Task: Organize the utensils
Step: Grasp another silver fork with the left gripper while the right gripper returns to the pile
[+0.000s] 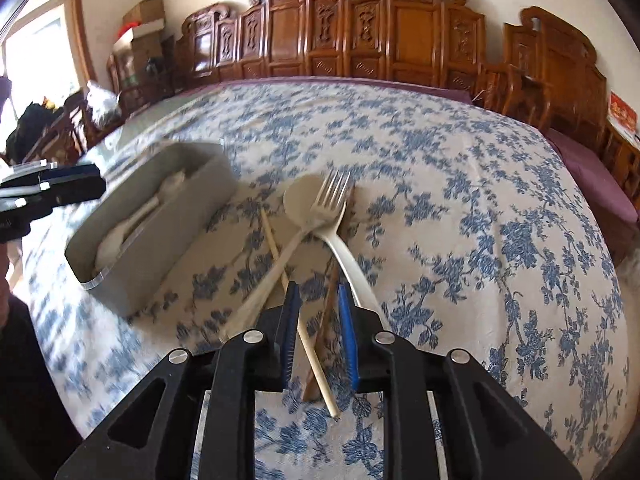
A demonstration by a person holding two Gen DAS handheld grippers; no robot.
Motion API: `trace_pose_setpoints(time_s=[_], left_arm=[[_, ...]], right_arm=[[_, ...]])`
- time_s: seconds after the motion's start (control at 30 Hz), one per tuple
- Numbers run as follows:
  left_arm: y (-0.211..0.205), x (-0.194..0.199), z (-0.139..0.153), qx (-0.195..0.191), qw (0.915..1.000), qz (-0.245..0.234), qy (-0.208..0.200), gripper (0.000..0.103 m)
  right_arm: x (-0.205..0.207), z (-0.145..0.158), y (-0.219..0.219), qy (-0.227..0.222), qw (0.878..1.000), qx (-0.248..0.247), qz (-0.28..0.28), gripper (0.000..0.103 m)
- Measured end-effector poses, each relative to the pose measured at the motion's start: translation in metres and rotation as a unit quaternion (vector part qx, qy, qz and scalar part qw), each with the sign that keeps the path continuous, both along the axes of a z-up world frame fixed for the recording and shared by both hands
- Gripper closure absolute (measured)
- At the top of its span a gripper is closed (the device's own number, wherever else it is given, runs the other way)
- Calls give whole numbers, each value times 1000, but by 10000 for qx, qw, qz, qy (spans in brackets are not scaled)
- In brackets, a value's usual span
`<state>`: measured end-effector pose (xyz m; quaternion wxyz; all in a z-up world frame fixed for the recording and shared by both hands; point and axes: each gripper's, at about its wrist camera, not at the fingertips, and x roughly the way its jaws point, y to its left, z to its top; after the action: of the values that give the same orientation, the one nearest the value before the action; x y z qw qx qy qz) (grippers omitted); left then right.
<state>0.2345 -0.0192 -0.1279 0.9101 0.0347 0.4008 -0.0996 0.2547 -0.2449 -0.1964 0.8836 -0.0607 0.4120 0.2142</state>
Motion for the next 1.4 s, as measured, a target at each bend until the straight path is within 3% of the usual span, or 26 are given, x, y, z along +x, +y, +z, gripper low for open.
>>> trace_pose_setpoints(time_s=[0.43, 0.6, 0.83, 1.03, 1.27, 1.4], left_arm=[[-75, 6, -13, -170, 9973, -639, 314, 59], [-102, 30, -26, -92, 9956, -763, 537, 66], [-127, 74, -53, 156, 9932, -693, 922, 79], [-137, 91, -62, 482, 9926, -545, 975, 82], [-135, 103, -77, 466, 9894, -416, 1313, 83], [-131, 105, -81, 270, 9890, -337, 1418, 95]], right_arm=[[9, -4, -47, 18, 9984, 219, -524, 81], [16, -4, -60, 15, 9972, 337, -669, 81], [19, -5, -65, 34, 9966, 469, -679, 81], [18, -3, -63, 15, 9966, 525, -632, 81], [19, -2, -64, 24, 9963, 581, -628, 81], [19, -2, -62, 23, 9965, 580, -600, 81]])
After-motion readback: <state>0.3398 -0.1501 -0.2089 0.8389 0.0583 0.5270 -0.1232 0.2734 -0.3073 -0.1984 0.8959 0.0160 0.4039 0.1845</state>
